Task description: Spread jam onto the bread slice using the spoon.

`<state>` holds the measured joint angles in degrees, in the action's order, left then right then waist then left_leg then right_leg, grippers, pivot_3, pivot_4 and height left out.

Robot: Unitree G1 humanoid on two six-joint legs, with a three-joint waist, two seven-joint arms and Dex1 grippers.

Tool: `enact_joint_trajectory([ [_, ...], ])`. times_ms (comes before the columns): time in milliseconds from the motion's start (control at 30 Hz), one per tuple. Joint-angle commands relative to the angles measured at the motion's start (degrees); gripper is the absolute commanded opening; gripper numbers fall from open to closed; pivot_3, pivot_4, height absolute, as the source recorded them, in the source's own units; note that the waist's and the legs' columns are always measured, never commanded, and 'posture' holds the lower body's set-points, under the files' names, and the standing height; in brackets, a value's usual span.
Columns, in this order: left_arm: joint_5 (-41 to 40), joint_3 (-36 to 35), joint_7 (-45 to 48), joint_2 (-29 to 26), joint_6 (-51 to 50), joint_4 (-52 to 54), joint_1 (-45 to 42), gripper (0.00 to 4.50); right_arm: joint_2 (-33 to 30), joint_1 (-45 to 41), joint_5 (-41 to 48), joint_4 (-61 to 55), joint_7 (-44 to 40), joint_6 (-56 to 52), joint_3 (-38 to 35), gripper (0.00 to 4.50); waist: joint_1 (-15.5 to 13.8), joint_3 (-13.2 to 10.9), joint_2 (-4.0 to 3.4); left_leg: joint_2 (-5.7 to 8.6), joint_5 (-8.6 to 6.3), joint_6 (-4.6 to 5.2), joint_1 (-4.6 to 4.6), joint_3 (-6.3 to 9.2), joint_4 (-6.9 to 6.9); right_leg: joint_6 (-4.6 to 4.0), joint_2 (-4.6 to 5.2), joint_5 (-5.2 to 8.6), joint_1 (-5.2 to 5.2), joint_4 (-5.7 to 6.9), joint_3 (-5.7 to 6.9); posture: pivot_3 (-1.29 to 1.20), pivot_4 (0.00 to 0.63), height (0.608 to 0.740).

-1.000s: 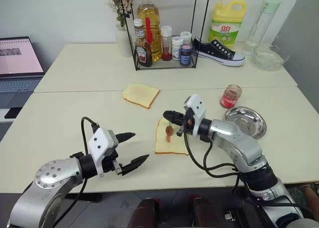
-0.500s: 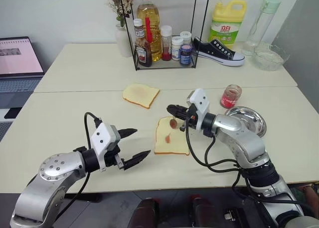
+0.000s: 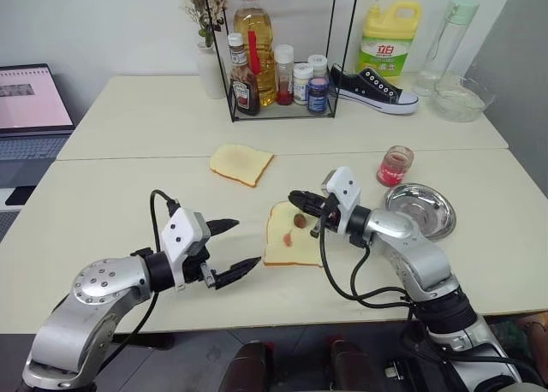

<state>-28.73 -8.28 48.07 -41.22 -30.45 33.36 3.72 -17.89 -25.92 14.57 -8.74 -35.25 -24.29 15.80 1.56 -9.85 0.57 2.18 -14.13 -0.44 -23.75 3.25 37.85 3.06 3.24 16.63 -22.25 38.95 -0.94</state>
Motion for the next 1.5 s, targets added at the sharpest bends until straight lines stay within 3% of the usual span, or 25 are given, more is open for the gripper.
enact_joint_trajectory([
  [33,0.21,-0.42,-0.02,-0.27,1.71,-0.03,-0.44,4.5,-0.54,-1.16,-0.08,0.06,-1.26,-1.37,-0.74,0.02,-0.01,0.0,0.0,0.0,0.0,0.0,0.0,0.0,0.0,0.0,0.0,0.0,0.0,0.0,0.0,0.0,0.15,0.74],
  [433,0.52,-0.44,0.77,-0.76,2.98,-1.7,-1.02,4.5,-2.25,-7.08,9.79,-9.07,-2.21,-15.33,-8.66,0.02,-0.07,-0.01,-0.01,0.0,0.0,0.0,-0.03,0.01,-0.01,0.0,0.07,0.0,-0.01,-0.01,-0.02,0.0,0.15,0.74],
  [667,0.6,-0.39,1.6,-1.22,3.26,-2.35,-1.54,4.5,6.63,-6.54,23.2,-4.71,5.82,-30.26,-19.59,0.02,-0.05,-0.01,-0.01,0.0,0.0,0.0,-0.04,0.02,-0.02,0.0,0.13,0.0,-0.02,0.0,-0.05,0.0,0.15,0.74],
  [1133,0.36,-0.33,2.04,-2.0,2.86,-2.19,-1.72,4.5,14.41,-5.82,34.15,6.48,13.8,-38.79,-30.74,0.02,0.03,-0.03,-0.04,0.03,0.0,0.0,-0.04,-0.02,-0.04,0.0,0.0,0.0,-0.04,0.01,-0.02,0.0,0.15,0.74],
  [1267,0.33,-0.09,2.09,-2.01,2.79,-2.29,-2.0,4.5,14.83,-5.35,36.22,8.35,14.48,-40.01,-32.2,0.02,0.02,-0.03,-0.04,0.03,0.0,0.0,-0.04,-0.02,-0.04,0.0,-0.01,0.0,-0.03,0.01,-0.01,0.0,0.15,0.74],
  [1500,0.79,0.72,2.45,-1.87,2.97,-2.9,-2.8,4.5,13.47,-1.71,33.48,9.67,12.23,-38.0,-28.35,0.02,0.06,-0.03,-0.04,0.03,-0.01,0.01,-0.04,-0.04,-0.04,0.0,-0.03,0.0,-0.04,0.01,0.01,0.0,0.15,0.74],
])
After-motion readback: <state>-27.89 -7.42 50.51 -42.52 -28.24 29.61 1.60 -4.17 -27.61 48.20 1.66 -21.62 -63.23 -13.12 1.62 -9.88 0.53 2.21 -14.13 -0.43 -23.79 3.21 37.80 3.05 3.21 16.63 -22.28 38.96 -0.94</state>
